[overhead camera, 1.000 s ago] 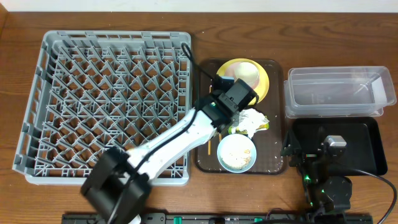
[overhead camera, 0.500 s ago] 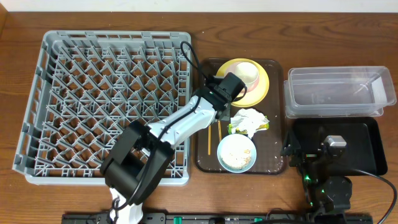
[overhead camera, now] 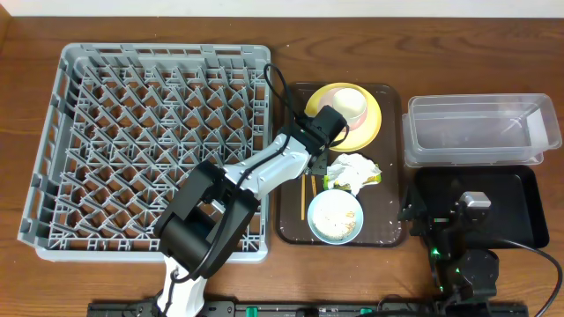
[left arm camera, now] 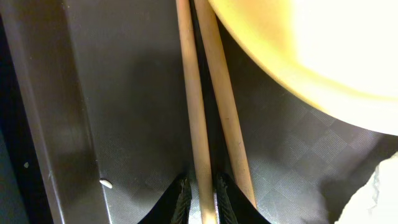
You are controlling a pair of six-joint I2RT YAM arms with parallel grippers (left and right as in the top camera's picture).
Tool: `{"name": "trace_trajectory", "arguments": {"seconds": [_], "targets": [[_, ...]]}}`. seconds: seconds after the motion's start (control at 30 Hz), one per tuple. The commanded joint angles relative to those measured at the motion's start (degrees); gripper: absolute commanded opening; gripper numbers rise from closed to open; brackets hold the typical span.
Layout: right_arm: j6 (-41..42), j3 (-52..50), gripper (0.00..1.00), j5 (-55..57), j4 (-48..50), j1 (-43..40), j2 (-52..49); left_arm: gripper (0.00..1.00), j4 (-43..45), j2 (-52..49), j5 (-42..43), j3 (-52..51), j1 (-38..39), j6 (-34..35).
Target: Sort waste into correct bins and load items into the dishwasher rack
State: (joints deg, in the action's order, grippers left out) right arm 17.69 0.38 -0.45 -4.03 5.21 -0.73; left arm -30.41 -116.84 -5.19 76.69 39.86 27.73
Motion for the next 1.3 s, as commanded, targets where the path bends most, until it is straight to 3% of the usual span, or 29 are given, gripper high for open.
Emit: {"name": "trace_trajectory", "arguments": {"seconds": [0.0, 0.2, 0.4, 0.7, 1.03, 1.27], "targets": [[-0.6, -0.1, 0.99, 0.0, -0.2, 0.4, 0.2, 0.06, -0.6, -2.9, 0.7, -0.4, -0.2, -0.9], [-0.6, -0.1, 0.99, 0.0, -0.2, 0.4, 0.2, 0.06, -0.5, 1.5, -0.6, -0.2, -0.7, -0.9], [-0.6, -0.1, 0.99, 0.0, -0.2, 0.4, 0.2, 0.06, -1.0, 12.8, -1.0, -0.2, -1.5, -0.9], [-0.6, -0.1, 0.99, 0.0, -0.2, 0.4, 0.2, 0.06, -7.1, 28.2, -14.4, -0.2, -3.4, -4.5], [-0.6, -0.1, 0.99, 0.0, -0.2, 0.4, 0.2, 0.06, -9.8, 24.0, -16.9, -0.7, -9.9, -12.5], [-0.6, -0.1, 0.99, 0.0, -0.2, 0.4, 0.2, 0.06, -9.9, 22.1, -17.6, -0.7, -15.5, -12.5]]}}
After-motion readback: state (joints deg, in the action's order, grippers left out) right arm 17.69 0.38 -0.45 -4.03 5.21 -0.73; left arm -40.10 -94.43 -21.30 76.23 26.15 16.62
